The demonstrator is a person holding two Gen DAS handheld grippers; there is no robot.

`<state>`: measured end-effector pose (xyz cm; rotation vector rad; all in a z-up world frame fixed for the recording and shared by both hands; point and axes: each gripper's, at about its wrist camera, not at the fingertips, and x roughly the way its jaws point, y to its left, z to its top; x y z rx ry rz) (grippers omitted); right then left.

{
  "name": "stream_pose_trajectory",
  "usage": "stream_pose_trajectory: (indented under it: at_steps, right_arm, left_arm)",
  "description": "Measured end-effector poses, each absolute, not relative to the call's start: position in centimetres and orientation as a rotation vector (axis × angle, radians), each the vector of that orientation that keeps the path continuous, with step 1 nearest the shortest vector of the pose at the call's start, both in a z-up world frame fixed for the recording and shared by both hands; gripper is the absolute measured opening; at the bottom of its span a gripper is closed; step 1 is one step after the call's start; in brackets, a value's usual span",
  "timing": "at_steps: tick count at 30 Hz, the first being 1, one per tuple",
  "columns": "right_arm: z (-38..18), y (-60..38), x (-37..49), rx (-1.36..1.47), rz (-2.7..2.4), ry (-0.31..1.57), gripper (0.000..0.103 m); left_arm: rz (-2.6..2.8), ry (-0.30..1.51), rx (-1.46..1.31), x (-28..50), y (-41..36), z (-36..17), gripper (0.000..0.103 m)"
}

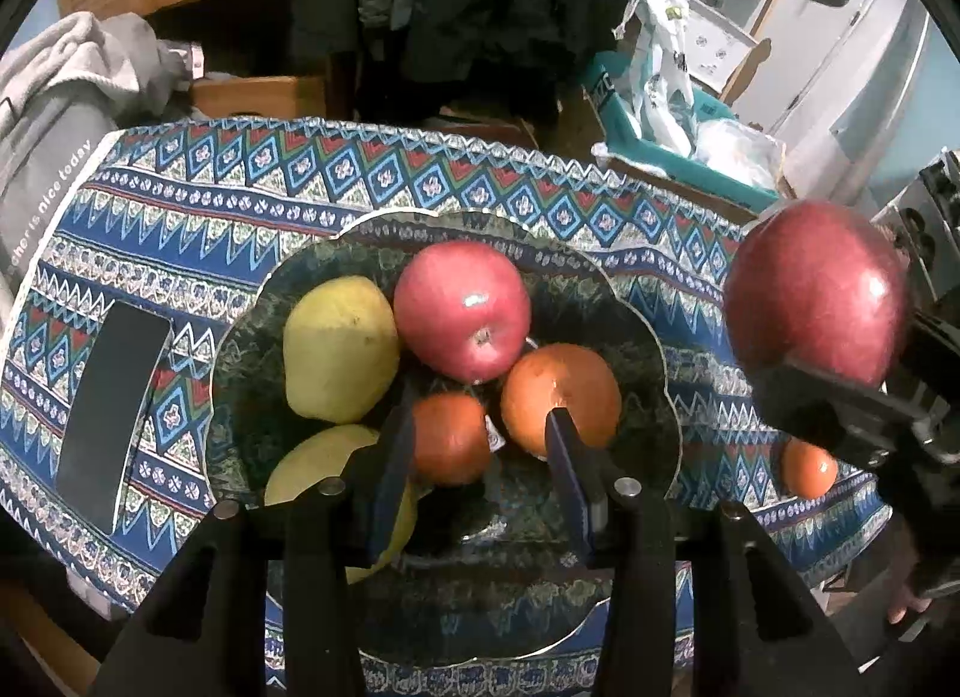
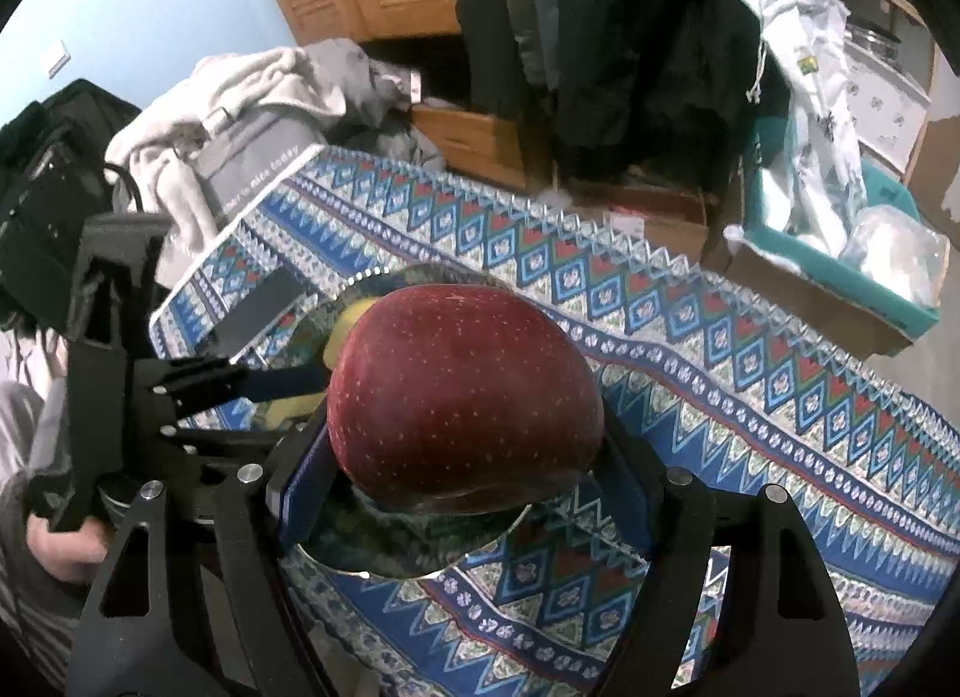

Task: Organize fruits
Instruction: 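Lower the orange and apple into the bowl and open both tools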

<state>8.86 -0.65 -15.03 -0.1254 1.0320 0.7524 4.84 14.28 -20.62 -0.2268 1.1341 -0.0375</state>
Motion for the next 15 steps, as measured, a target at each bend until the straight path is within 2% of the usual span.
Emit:
stream_pose_trajectory:
  at_steps: [6,11,15]
  right_arm:
    - [-16.7,-0.2,8.4,-0.153,0.760,1.074,0.078]
    - [-17.7,1.0,7.3,-0.174,0.790,1.098,0.078]
    - [-18.9,2.3,6.3,-0.198,0.819,1.132,0.078]
  left_arm:
    - [-0.007,1.152,-0.223,4.0,15.1,-20.2,0.046]
    - [0.018,1.129,-0.243,2.8,16.4,-18.9,0.061]
    - [0.063,1.124,-0.248,1.8,17.3,-18.7,0.062]
